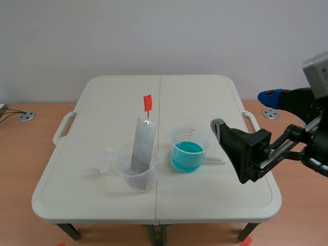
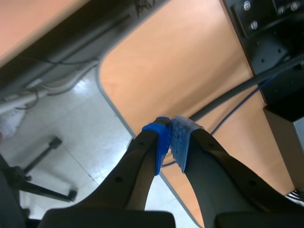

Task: Hold the metal plate by the orange handle, dip it into the blue solution, take it out and point at it, then put the plate back in the beaker on the left.
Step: 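Lift the metal plate out of the left beaker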

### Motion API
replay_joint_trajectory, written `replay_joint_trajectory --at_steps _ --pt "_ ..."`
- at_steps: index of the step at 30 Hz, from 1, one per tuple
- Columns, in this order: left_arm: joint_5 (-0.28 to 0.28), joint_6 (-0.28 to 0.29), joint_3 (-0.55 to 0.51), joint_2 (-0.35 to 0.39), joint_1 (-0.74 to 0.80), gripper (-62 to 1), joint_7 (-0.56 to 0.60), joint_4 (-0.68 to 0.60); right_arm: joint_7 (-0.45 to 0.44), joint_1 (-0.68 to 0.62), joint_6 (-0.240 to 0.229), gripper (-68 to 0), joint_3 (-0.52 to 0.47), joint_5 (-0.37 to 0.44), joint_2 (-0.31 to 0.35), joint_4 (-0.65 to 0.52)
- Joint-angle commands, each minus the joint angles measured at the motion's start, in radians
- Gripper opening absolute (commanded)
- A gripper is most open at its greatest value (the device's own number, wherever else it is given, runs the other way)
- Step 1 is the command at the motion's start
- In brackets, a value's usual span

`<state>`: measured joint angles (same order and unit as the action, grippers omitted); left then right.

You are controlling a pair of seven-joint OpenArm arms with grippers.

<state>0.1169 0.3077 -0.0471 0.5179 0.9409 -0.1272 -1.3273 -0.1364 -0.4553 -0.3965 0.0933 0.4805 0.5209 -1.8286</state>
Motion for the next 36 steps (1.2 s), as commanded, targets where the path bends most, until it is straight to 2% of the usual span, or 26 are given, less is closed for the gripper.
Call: replay_joint_trajectory --at_steps 1,5,12,27,36 --pt "-0.021 0.002 0.017 -0.019 -0.012 -59.7 0.006 0.009 -0.012 0.032 0.003 -1.2 0.011 0.029 -0.001 0.000" --pt "-0.056 0.002 0.058 -0.047 -0.045 -59.7 0.006 0.075 0.003 0.095 0.003 -1.2 0.061 0.059 -0.001 0.020" --pt "-0.055 0.002 0.094 -0.058 -0.049 -59.7 0.005 0.106 0.008 0.199 0.004 -1.2 0.136 0.132 -0.007 0.079" --pt "-0.055 0.001 0.103 -0.058 -0.050 -59.7 -0.004 0.121 0.071 0.391 0.003 -1.2 0.248 0.133 -0.137 0.231" --pt "-0.055 0.001 0.103 -0.058 -0.117 -59.7 -0.001 0.121 0.087 0.539 0.003 -1.2 0.337 0.133 -0.220 0.398"
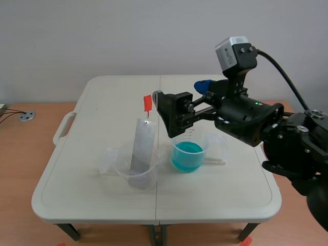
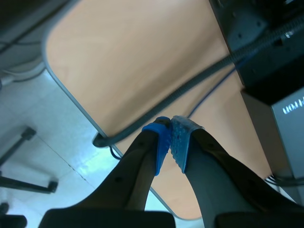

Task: Hold the metal plate by the orange handle, dip it into the blue solution, take it out and point at it, then put the plate back in the beaker on the left.
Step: 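Lift the metal plate out of the left beaker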

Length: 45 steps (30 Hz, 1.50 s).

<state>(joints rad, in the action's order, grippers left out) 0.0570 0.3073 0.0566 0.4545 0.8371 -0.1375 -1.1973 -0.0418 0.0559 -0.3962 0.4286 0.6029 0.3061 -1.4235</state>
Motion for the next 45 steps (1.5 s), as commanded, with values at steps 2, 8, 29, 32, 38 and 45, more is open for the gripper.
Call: replay_joint_trajectory --at_steps 2,8,29,32,38,45 --pt "0.005 0.001 -0.001 0.006 -0.043 -59.7 0.010 -0.010 -0.008 0.060 0.003 -1.2 0.021 0.011 -0.027 0.031" --pt "0.005 0.002 -0.001 0.006 -0.142 -59.7 0.010 -0.010 -0.004 0.128 0.003 -1.2 0.065 0.011 -0.080 0.118" --pt "0.005 0.002 -0.001 0.005 -0.324 -59.7 0.010 -0.010 0.037 0.285 0.003 -1.2 0.169 0.011 -0.219 0.367" --pt "0.006 0.002 -0.001 0.006 -0.325 -59.7 0.010 -0.010 0.049 0.290 0.002 -1.2 0.169 0.011 -0.228 0.372" --pt "0.006 0.002 -0.001 0.006 -0.324 -59.7 0.010 -0.010 0.100 0.295 -0.024 -1.3 0.169 0.031 -0.234 0.372" --pt "0.006 0.001 -0.001 0.000 -0.324 -59.7 0.010 -0.010 0.096 0.295 -0.023 -13.0 0.168 0.034 -0.234 0.372"
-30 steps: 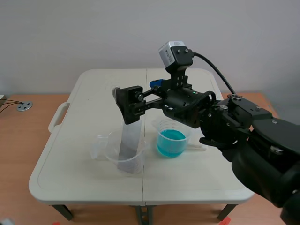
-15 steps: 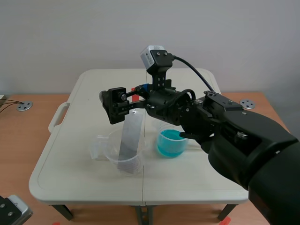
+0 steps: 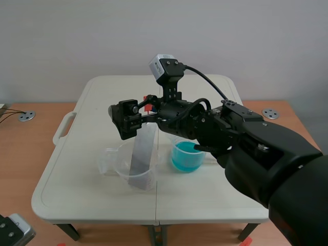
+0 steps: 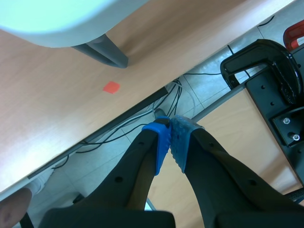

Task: Hold the metal plate by the orange handle, dip it into the blue solution, take it out and point at it, then put the plate back in the beaker on the left.
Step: 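Lift the metal plate out of the left beaker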

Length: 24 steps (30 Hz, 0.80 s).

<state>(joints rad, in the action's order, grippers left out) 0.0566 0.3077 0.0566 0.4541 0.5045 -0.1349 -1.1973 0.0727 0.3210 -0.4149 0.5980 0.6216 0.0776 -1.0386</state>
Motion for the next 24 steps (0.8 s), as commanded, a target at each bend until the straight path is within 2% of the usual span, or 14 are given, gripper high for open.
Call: replay_joint_trajectory --at_steps 1,8,17,24 --pt "0.006 0.001 -0.001 -0.003 0.008 -59.7 0.007 -0.010 -0.024 0.030 -0.005 -14.2 -0.001 0.015 -0.005 -0.013" --pt "0.005 0.001 -0.001 -0.034 0.008 -59.7 0.003 -0.010 -0.037 0.030 -0.004 -26.7 -0.001 0.015 -0.005 -0.013" --pt "0.006 0.001 -0.001 -0.038 0.011 -59.7 0.003 0.011 -0.038 0.030 -0.005 -35.9 -0.001 0.015 -0.006 -0.013" --pt "0.006 0.001 -0.001 -0.038 0.011 -59.7 0.003 0.013 -0.038 0.027 -0.005 -49.7 -0.001 0.015 -0.006 -0.013"
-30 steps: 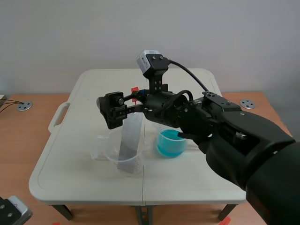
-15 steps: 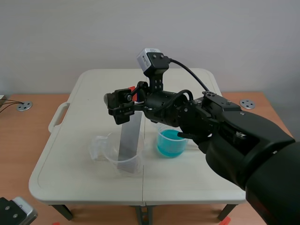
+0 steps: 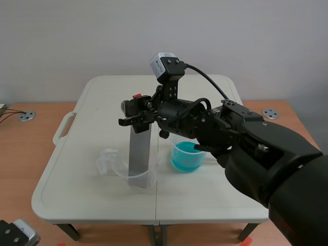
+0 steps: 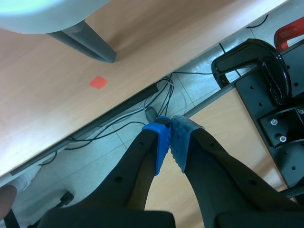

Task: Hold the metal plate by the orange handle, dip it into the blue solution, take it out and point at it, then put the plate back in the beaker on the left.
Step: 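Lift the metal plate out of the left beaker, then move the plate over the blue solution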

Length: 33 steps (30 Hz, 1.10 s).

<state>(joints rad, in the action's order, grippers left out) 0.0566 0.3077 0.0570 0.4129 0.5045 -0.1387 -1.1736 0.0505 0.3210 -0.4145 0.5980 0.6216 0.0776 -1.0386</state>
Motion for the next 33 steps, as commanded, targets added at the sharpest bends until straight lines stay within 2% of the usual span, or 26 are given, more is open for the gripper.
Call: replay_joint_trajectory --at_steps 1,4,6,8,12,18,22,25,33 --pt "0.006 0.001 -0.001 0.003 0.011 -59.7 0.007 -0.011 -0.018 0.025 -0.006 -52.3 -0.001 0.015 -0.006 -0.013" --pt "0.006 0.001 -0.001 0.003 0.013 -59.7 0.007 -0.011 -0.023 0.025 -0.025 -62.2 -0.001 0.014 -0.005 -0.013" --pt "0.006 0.001 -0.001 0.003 0.016 -59.7 0.010 -0.011 -0.023 0.025 -0.028 -66.3 -0.001 0.014 -0.006 -0.013" --pt "0.006 0.001 -0.001 0.003 0.016 -59.7 0.010 -0.011 -0.024 0.025 -0.033 -66.3 -0.001 0.014 -0.006 -0.013" --pt "0.006 0.001 -0.001 0.003 0.016 -59.7 0.010 -0.011 -0.039 0.025 -0.111 -66.2 -0.001 0.011 -0.005 -0.015" --pt "0.006 0.001 -0.001 0.003 0.016 -59.7 0.010 -0.011 -0.055 0.013 -0.163 -66.2 -0.001 0.006 -0.005 -0.035" --pt "0.006 0.001 -0.001 0.003 0.016 -59.7 0.010 -0.011 -0.063 -0.006 -0.167 -66.2 -0.001 -0.024 -0.003 -0.066" --pt "0.006 0.001 -0.001 0.003 0.016 -59.7 0.010 -0.011 -0.070 -0.026 -0.190 -66.2 -0.001 -0.056 -0.003 -0.098" --pt "0.006 0.001 -0.001 0.004 0.016 -59.7 0.011 -0.011 -0.076 -0.089 -0.189 -66.2 -0.001 -0.127 0.003 -0.217"
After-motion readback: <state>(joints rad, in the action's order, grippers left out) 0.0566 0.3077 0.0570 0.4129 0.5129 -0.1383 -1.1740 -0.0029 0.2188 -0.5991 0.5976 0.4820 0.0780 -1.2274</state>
